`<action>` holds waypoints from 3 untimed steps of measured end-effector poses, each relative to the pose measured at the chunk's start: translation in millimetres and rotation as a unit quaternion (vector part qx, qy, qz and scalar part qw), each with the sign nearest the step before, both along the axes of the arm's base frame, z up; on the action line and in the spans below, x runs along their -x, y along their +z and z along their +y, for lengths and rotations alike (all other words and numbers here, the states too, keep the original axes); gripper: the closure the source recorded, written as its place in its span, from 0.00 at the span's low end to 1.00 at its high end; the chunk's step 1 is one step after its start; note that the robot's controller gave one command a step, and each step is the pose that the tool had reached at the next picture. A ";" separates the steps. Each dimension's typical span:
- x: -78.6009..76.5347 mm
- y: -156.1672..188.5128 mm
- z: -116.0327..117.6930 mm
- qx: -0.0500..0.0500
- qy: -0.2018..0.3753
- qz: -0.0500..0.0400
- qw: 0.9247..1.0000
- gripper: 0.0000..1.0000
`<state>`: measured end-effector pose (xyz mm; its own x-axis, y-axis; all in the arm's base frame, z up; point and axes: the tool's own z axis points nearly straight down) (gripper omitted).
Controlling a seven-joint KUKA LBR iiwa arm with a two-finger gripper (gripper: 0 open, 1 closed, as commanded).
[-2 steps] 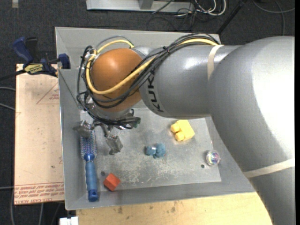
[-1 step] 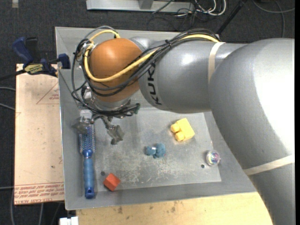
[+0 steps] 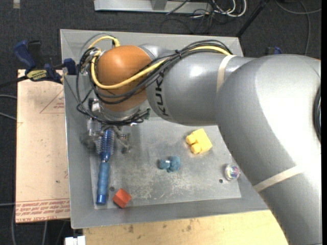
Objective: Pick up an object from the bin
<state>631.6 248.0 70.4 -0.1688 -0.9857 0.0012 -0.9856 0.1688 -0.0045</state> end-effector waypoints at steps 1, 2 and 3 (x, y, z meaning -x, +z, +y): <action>61.5 -0.3 6.1 -0.002 0.216 0.003 0.976 0.00; 60.5 -0.4 5.5 -0.002 0.215 0.002 0.977 1.00; 59.3 112.6 6.6 -0.003 0.212 -0.002 0.977 1.00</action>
Offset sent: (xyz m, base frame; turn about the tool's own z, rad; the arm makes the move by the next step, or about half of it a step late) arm -0.0607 0.0046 -0.0004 -0.4382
